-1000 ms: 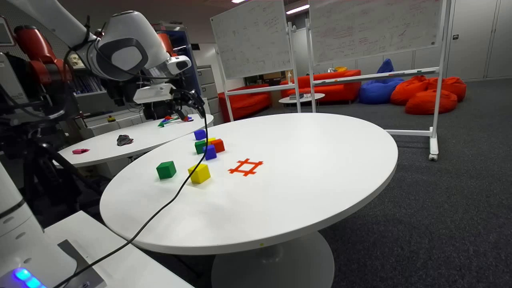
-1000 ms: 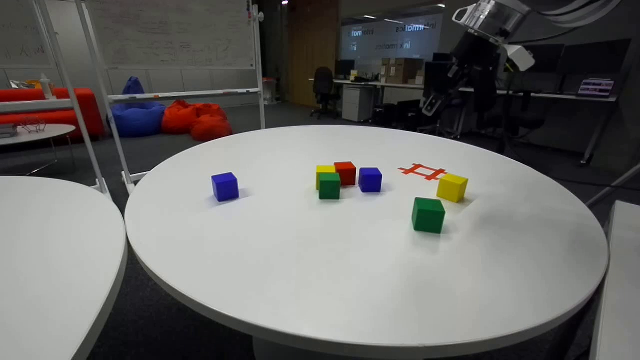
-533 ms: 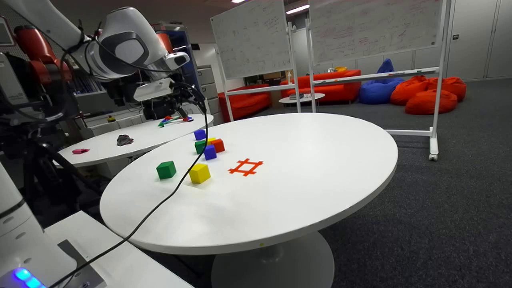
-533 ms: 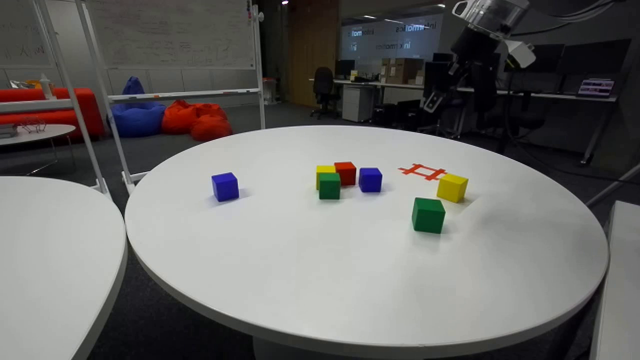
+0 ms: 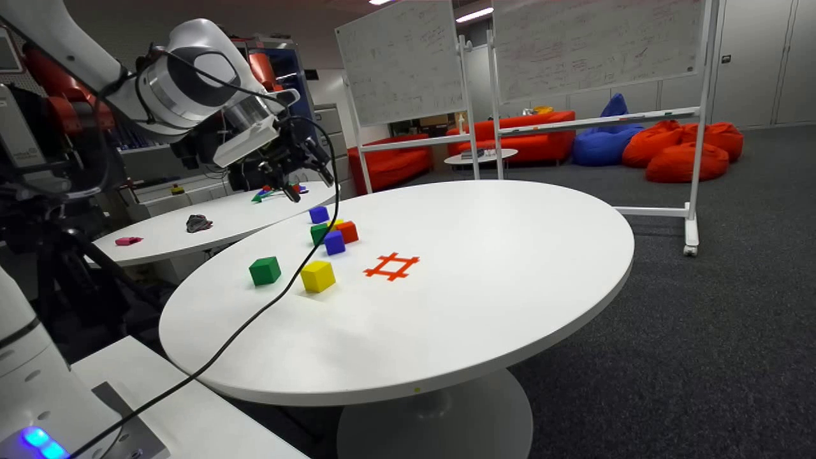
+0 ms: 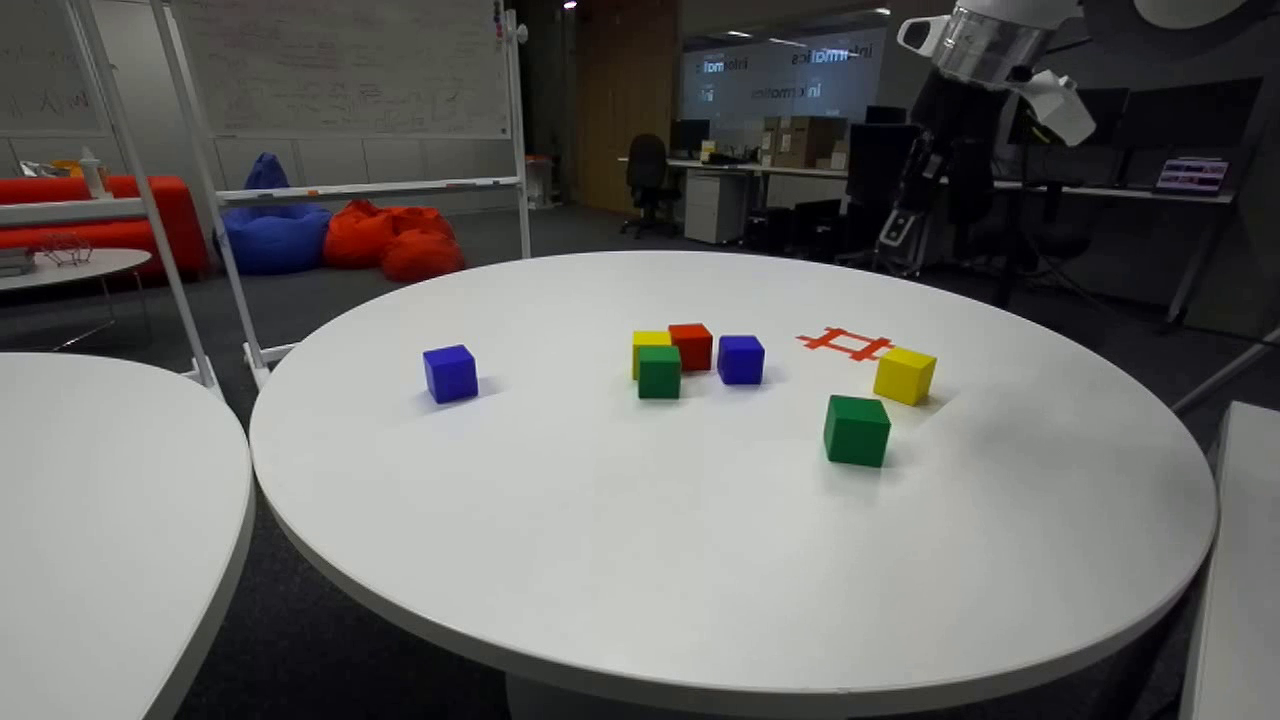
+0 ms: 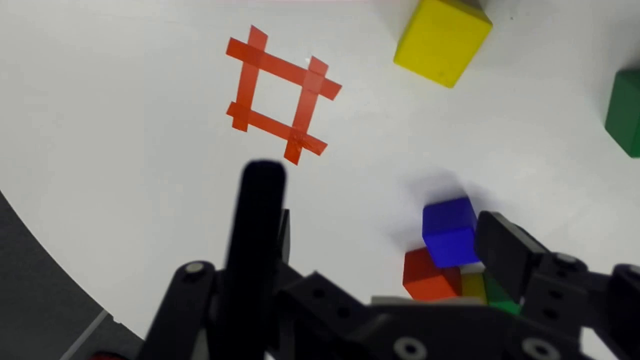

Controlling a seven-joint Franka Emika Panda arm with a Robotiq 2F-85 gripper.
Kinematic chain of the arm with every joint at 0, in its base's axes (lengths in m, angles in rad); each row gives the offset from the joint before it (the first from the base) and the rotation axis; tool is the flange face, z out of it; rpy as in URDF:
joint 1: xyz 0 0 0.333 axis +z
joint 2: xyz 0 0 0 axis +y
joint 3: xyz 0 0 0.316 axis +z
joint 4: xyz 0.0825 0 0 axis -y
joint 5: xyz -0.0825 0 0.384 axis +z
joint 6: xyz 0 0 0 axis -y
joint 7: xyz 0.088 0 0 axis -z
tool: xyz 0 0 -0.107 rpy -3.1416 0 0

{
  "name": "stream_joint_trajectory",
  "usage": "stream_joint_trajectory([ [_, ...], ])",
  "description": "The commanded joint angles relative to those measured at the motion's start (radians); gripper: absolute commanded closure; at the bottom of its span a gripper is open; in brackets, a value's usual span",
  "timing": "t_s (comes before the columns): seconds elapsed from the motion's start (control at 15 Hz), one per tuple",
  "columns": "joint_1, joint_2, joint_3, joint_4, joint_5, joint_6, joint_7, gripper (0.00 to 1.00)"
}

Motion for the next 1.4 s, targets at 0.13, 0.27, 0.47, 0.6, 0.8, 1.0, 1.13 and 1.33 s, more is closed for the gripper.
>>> stream_joint_trajectory([
  [0.13,0.041,-0.008,-0.035,0.006,-0.147,-0.066,0.082,0.0],
  [0.27,0.042,-0.01,-0.034,0.007,-0.157,-0.072,0.085,0.0],
  [0.47,0.041,-0.01,-0.034,0.008,-0.159,-0.073,0.085,0.0],
  [0.6,0.066,0.005,-0.045,0.014,-0.11,-0.053,0.1,0.0],
  [0.8,0.143,0.035,-0.085,0.013,0.075,0.009,0.082,0.0],
  [1.0,0.212,0.045,-0.104,0.005,0.229,0.056,0.063,0.0],
  [1.13,0.232,0.05,-0.104,0.005,0.277,0.077,0.072,0.0],
  [1.33,0.228,0.04,-0.092,0.007,0.257,0.054,0.081,0.0],
])
